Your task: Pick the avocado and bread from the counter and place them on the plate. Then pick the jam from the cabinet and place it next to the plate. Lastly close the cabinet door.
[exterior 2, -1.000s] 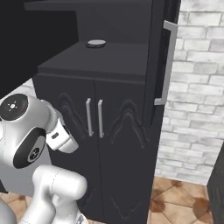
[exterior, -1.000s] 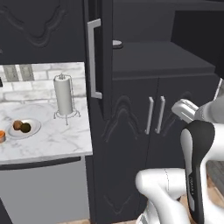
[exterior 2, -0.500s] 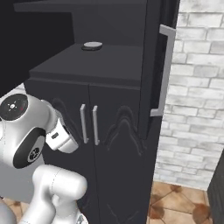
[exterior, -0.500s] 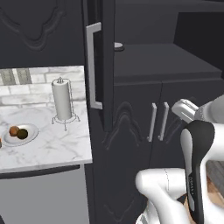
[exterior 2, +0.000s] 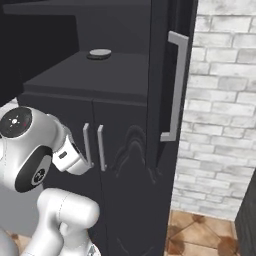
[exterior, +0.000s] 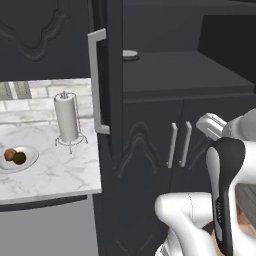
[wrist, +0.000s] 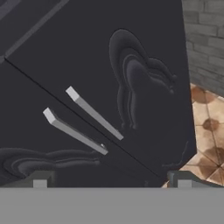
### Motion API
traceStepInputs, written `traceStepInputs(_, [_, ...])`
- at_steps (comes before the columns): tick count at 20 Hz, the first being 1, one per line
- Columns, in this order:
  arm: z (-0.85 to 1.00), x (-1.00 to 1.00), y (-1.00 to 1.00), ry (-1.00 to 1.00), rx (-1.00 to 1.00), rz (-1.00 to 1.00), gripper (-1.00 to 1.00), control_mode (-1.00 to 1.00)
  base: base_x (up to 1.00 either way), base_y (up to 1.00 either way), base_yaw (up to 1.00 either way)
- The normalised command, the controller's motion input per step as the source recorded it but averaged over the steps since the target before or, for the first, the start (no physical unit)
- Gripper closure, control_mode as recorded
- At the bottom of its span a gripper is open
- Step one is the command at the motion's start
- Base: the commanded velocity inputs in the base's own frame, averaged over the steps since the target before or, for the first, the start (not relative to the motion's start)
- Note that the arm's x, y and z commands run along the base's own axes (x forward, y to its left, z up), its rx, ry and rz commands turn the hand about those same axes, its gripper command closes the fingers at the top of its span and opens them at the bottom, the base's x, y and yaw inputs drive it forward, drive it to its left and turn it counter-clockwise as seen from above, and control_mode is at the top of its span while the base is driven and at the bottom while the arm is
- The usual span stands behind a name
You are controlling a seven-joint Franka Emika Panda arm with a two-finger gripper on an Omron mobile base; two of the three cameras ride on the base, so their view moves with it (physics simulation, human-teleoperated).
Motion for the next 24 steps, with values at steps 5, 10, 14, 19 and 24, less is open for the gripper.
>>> traceStepInputs(5, [0.0, 0.0, 0.0, 0.0, 0.0, 0.0, -1.0, 1.0, 0.3, -0.28, 0.0])
traceStepInputs(10, [0.0, 0.0, 0.0, 0.0, 0.0, 0.0, -1.0, 1.0, 0.32, -0.25, 0.0])
traceStepInputs(14, [0.0, 0.0, 0.0, 0.0, 0.0, 0.0, -1.0, 1.0, 0.29, -0.27, 0.0])
traceStepInputs(19, [0.0, 0.0, 0.0, 0.0, 0.0, 0.0, -1.0, 1.0, 0.25, -0.29, 0.0])
traceStepInputs(24, [0.0, 0.0, 0.0, 0.0, 0.0, 0.0, -1.0, 1.0, 0.25, -0.27, 0.0])
